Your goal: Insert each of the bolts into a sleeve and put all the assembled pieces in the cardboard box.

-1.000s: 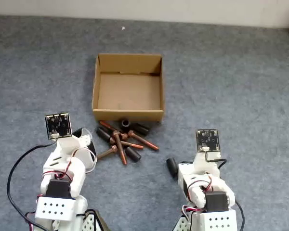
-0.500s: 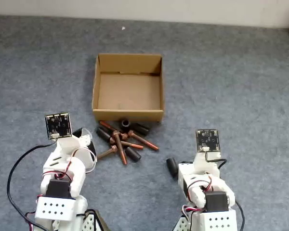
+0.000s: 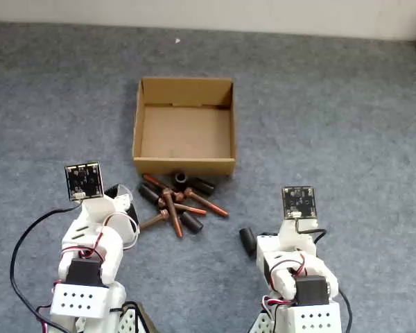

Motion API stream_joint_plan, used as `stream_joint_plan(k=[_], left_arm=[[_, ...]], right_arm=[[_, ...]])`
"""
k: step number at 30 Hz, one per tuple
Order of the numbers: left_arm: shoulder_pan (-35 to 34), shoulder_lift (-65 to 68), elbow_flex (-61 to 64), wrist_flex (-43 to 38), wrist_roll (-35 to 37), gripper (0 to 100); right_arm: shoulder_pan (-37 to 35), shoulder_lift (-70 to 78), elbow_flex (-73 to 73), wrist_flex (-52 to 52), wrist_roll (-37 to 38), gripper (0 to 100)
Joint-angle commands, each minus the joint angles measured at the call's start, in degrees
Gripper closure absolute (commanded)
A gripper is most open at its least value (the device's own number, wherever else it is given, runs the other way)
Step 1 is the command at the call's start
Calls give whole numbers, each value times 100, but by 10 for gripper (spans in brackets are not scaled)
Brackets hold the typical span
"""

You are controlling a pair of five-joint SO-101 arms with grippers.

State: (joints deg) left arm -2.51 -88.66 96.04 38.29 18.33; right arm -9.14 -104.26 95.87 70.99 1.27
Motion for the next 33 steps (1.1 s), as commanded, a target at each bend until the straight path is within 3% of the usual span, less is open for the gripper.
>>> stream_joint_plan(k=[1,12,19,27,33], left_arm=[[-4,-31,163,18,-18,992],[4,-40,163,70,-9,992],[4,-84,163,1266,-9,990],[4,-84,163,1310,-26,990],[-22,-84,-119,1319,-44,990]], right_arm=[[75,-75,840,22,70,993],[57,-75,840,22,53,993],[57,-75,840,22,70,993],[338,-75,356,-163,79,989],[426,-75,-4,-963,158,975]])
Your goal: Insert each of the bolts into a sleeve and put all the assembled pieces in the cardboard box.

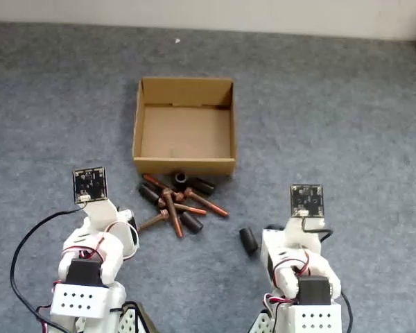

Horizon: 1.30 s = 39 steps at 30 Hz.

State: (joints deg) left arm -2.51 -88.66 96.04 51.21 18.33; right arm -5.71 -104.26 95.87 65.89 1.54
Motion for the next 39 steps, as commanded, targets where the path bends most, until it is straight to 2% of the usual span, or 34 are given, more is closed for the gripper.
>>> stream_joint_plan(k=[1,3,6,12,18,20,24,26,30,35,39], left_arm=[[-4,-84,-171,26,-44,990],[-4,-84,-286,26,-44,989],[-4,-84,-444,26,-44,989],[-40,-92,-629,18,-44,989],[-84,-92,-681,0,-62,989],[-224,-92,-673,18,-484,989],[-356,-92,-620,-9,-1978,989],[-374,-92,-620,9,-2171,989],[-374,-92,-620,18,-2127,989],[-382,-92,-479,-18,-2136,989],[-382,-92,-479,-18,-2145,989]], right_arm=[[84,-75,-22,-549,299,953],[84,-57,-48,-567,589,894],[84,-13,-330,-549,642,836],[-171,215,-1560,31,844,833],[-576,2255,-3407,585,809,833],[-690,3081,-4022,875,475,832],[-1103,4505,-4971,1420,-149,831],[-1332,5024,-5279,1543,-334,831],[-1754,5560,-5525,1675,-387,831],[-2211,5657,-5086,1622,-352,832],[-2431,5710,-4567,1077,-352,832]])
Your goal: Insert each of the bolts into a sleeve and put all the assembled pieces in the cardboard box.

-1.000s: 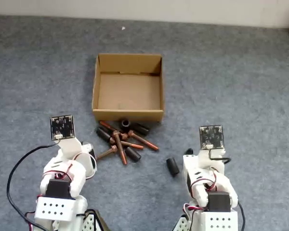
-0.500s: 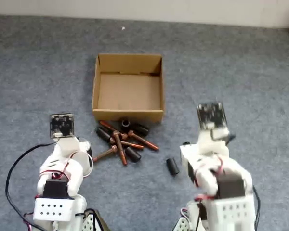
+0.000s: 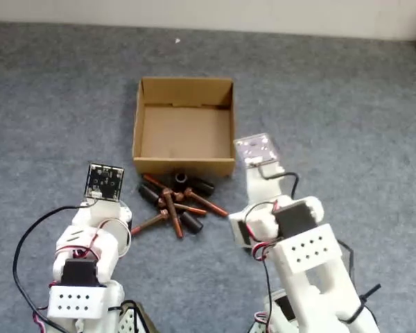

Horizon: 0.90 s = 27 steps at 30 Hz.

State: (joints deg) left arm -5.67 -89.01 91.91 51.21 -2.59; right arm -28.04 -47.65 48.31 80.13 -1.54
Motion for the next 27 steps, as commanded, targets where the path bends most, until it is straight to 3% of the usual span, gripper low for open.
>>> stream_joint_plan(k=[1,6,10,17,27], left_arm=[[-66,-57,-66,-18,-53,989],[-66,-57,-66,-18,-62,989],[-66,-57,-66,-18,-62,989],[-66,-57,-57,-18,-62,989],[-66,-57,4,-18,-62,989]], right_arm=[[-259,48,382,-541,-44,832],[-391,57,1191,-1112,-26,832],[-268,57,1341,-1244,642,832],[-136,66,1824,-1956,677,832],[-92,66,2062,-1991,897,832]])
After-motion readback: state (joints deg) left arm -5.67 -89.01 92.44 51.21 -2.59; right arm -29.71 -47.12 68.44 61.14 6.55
